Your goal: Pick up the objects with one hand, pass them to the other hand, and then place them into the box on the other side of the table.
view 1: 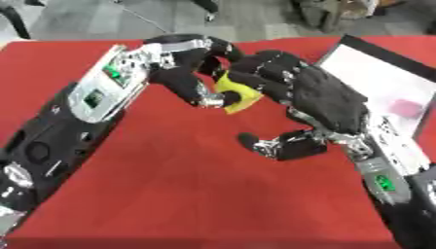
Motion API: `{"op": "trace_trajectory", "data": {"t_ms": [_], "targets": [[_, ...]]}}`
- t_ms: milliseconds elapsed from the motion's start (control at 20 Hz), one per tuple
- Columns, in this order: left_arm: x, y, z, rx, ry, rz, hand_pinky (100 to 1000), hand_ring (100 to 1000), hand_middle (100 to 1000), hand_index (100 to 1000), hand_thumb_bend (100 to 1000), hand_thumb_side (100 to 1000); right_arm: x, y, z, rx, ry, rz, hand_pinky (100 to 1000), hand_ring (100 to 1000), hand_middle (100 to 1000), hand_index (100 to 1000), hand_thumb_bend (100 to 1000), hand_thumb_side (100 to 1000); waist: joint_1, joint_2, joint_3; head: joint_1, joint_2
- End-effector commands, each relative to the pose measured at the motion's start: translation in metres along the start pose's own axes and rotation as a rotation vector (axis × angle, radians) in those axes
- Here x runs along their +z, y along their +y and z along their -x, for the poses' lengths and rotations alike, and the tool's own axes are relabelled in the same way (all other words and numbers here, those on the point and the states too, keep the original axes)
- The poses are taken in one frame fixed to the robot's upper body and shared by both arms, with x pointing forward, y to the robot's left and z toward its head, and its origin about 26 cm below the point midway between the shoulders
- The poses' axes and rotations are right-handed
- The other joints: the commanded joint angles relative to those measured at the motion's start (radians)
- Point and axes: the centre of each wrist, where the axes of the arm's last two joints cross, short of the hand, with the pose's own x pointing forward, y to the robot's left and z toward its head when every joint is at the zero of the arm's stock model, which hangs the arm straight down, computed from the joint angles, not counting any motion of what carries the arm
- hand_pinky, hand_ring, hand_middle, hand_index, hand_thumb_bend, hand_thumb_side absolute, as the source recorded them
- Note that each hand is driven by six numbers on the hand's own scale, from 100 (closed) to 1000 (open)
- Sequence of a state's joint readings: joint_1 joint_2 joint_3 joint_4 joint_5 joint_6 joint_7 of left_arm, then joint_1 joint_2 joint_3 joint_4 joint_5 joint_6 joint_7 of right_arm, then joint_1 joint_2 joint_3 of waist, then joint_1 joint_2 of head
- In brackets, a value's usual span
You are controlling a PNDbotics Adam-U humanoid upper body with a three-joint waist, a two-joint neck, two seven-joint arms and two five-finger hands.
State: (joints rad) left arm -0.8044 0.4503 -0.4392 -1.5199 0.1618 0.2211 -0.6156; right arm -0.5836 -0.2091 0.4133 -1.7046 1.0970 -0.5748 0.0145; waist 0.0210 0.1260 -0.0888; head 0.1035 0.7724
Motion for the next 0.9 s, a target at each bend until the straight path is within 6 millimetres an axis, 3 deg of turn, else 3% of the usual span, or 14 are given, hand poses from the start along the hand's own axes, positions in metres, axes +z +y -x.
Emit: {"op": "trace_trajectory", "data": {"t_ms": [50,900], "targets": [[0.004,0.008,-0.011,-0.036,-0.006,-0.004,690,457,421,521,100,100,-0.004,-0.006,0.005,0.047,0.005,0.005,895,898,889,958,269,428,0.0,-0.016,0.002,-0.003,-0.002],[0.003,0.007,-0.015,-0.032,-0.001,-0.026,781,462,427,526,100,100,-0.007,0.009,0.014,0.104,0.07,-0.028,887,885,867,930,260,421,0.003,-0.014,0.006,-0.011,-0.002]]}}
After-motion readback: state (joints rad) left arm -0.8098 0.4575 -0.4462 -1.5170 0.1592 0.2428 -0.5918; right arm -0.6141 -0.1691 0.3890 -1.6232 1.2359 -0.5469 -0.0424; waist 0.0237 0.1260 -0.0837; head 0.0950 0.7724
